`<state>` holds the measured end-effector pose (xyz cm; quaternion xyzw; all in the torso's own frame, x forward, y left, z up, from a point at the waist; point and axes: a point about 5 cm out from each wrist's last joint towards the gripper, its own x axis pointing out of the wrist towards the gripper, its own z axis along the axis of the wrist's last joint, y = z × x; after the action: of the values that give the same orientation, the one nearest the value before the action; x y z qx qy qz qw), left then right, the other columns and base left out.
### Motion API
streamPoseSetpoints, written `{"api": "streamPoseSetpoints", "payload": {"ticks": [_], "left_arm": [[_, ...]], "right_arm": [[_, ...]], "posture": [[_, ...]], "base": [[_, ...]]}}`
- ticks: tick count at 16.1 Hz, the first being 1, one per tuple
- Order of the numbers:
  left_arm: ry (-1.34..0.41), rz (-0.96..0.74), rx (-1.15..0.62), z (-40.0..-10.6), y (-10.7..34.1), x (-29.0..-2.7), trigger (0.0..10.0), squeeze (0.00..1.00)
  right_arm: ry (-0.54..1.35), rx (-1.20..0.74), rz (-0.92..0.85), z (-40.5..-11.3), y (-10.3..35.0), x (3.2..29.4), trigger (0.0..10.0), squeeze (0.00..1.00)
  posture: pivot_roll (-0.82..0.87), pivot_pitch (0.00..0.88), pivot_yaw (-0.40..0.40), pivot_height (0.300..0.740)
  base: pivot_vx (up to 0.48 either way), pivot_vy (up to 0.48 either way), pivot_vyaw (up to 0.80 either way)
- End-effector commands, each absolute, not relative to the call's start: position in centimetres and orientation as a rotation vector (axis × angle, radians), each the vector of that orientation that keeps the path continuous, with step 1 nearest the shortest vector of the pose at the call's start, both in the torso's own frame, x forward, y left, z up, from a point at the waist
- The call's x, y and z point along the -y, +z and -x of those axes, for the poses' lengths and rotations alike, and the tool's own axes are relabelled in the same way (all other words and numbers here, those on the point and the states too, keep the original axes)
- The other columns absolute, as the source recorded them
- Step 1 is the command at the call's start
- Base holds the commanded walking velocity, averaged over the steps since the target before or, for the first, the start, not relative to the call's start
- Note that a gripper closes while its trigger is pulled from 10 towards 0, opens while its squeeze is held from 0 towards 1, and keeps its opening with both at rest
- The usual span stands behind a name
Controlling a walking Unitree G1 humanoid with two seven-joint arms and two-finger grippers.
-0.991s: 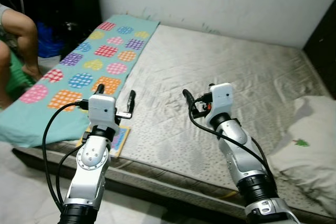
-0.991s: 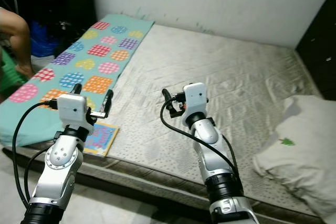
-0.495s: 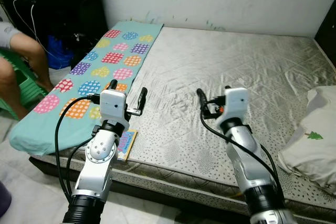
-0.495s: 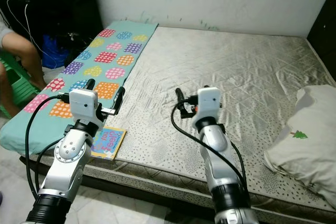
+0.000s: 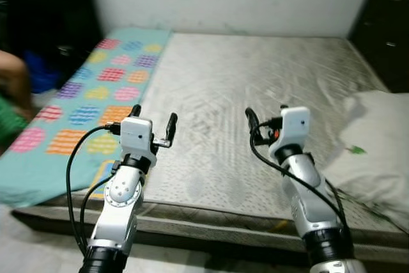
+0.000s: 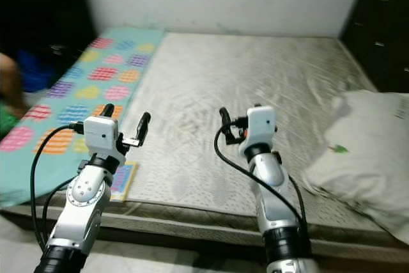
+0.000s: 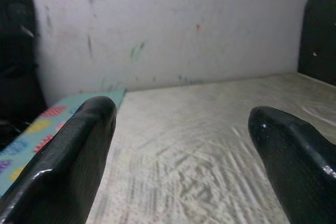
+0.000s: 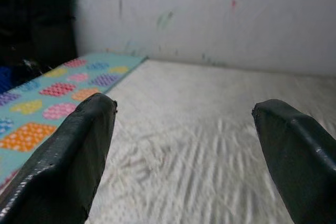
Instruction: Clean up the room
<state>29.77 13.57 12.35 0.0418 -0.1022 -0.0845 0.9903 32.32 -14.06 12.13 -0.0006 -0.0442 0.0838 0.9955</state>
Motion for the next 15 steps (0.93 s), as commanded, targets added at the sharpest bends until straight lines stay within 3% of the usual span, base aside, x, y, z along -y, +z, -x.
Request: {"api": "streamPoseSetpoints", "payload": {"ticks": [1, 15], "left_arm": [[-0.178, -0.091, 0.202, -29.3, 12.2, -13.6, 10.0, 0.0], [-0.195, -0.072, 0.172, -28.6, 12.2, -13.1, 10.0, 0.0]], "right_arm": [[0.211, 0.094, 0.003, -32.1, 12.5, 13.1, 10.0, 0.0], [0.188, 0.085, 0.024, -31.9, 12.4, 13.9, 10.0, 0.0]], "posture": [[-0.14, 0.0, -0.017, 0.74], [-0.14, 0.0, 0.004, 0.74]], "base": [[0.0, 0.0, 0.0], [0.0, -0.32, 0.0]]}}
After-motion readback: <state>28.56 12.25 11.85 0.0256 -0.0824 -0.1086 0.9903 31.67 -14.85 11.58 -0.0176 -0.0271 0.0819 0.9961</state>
